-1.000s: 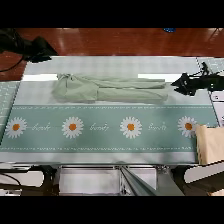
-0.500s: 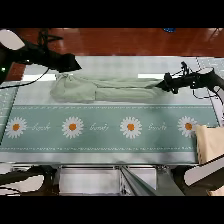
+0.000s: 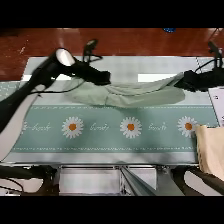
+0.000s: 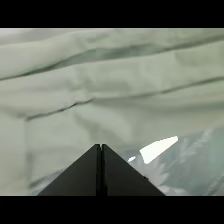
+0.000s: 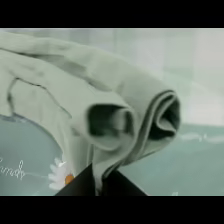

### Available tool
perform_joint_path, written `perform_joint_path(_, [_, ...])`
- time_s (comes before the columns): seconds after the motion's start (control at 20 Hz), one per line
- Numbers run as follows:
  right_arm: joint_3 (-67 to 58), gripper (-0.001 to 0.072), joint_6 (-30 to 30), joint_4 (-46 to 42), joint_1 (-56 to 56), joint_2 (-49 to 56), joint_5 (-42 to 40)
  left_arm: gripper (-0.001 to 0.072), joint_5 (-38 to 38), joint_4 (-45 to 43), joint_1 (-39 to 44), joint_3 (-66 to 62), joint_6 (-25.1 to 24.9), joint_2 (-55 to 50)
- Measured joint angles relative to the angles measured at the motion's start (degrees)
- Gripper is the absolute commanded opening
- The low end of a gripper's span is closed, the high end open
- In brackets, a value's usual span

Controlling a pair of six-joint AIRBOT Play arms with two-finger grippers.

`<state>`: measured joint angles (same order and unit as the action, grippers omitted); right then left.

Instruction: Fold the shirts.

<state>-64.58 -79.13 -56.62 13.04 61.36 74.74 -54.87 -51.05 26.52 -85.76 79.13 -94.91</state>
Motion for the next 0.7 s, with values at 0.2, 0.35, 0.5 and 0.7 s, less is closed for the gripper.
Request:
perform_joint_path(0.2, [4.96, 0.0021, -3.30, 0.24, 0.00, -16.04, 1.81, 0.0021, 0.87, 1.22, 10.95, -5.75, 2.67, -8.90])
perform_joint_path(0.35, [6.12, 0.0021, -5.44, 0.57, -0.02, -22.53, 2.97, 0.0022, 0.04, 3.41, 17.90, -9.14, 3.85, -14.19])
perform_joint_path(0.5, [6.58, 0.0021, -6.49, 1.53, 0.00, -24.68, 3.39, 0.0022, -0.74, 5.18, 21.75, -10.82, 2.60, -16.61])
perform_joint_path(0.7, [6.73, 0.0021, -6.64, 5.14, -0.02, -23.61, 2.86, 0.0022, -6.47, 2.71, 17.03, -13.99, 0.98, -16.17])
